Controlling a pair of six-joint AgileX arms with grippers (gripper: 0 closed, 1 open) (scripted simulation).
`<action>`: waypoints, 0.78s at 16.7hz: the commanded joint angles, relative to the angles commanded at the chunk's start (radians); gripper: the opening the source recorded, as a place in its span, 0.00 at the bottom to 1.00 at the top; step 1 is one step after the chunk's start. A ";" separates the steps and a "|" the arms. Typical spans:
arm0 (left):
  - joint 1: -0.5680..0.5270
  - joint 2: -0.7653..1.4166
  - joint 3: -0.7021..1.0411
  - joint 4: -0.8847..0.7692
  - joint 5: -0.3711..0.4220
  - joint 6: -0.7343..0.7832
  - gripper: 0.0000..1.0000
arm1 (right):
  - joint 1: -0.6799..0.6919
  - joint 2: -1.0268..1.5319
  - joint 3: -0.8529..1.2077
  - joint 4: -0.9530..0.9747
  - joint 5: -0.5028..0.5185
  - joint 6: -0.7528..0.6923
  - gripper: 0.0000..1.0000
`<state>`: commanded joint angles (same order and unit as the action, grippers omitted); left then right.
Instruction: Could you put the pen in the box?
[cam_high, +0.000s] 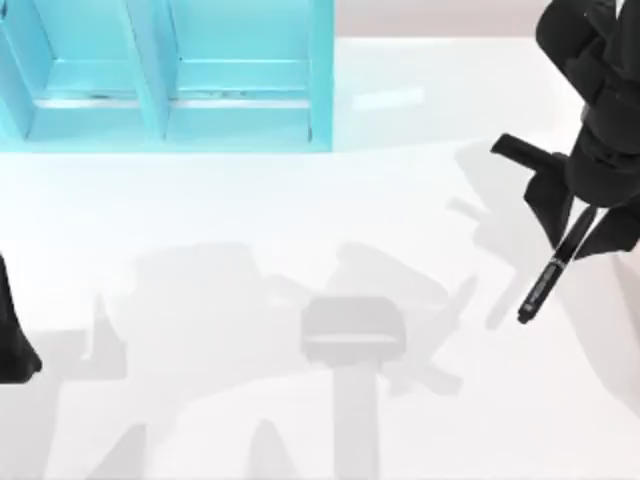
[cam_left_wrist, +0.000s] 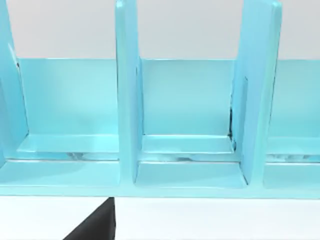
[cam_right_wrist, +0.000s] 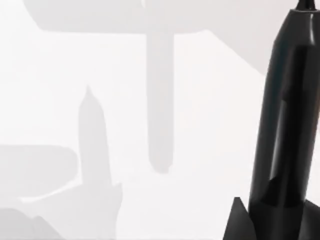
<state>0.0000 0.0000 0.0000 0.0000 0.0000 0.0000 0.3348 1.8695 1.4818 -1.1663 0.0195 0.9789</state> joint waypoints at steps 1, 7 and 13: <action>0.000 0.000 0.000 0.000 0.000 0.000 1.00 | -0.052 0.011 0.019 -0.012 -0.001 0.002 0.00; 0.000 0.000 0.000 0.000 0.000 0.000 1.00 | -0.522 0.087 0.148 -0.104 -0.002 0.005 0.00; 0.000 0.000 0.000 0.000 0.000 0.000 1.00 | -0.902 0.125 0.255 -0.164 -0.009 -0.005 0.00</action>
<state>0.0000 0.0000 0.0000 0.0000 0.0000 0.0000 -0.5667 1.9944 1.7364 -1.3301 0.0101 0.9742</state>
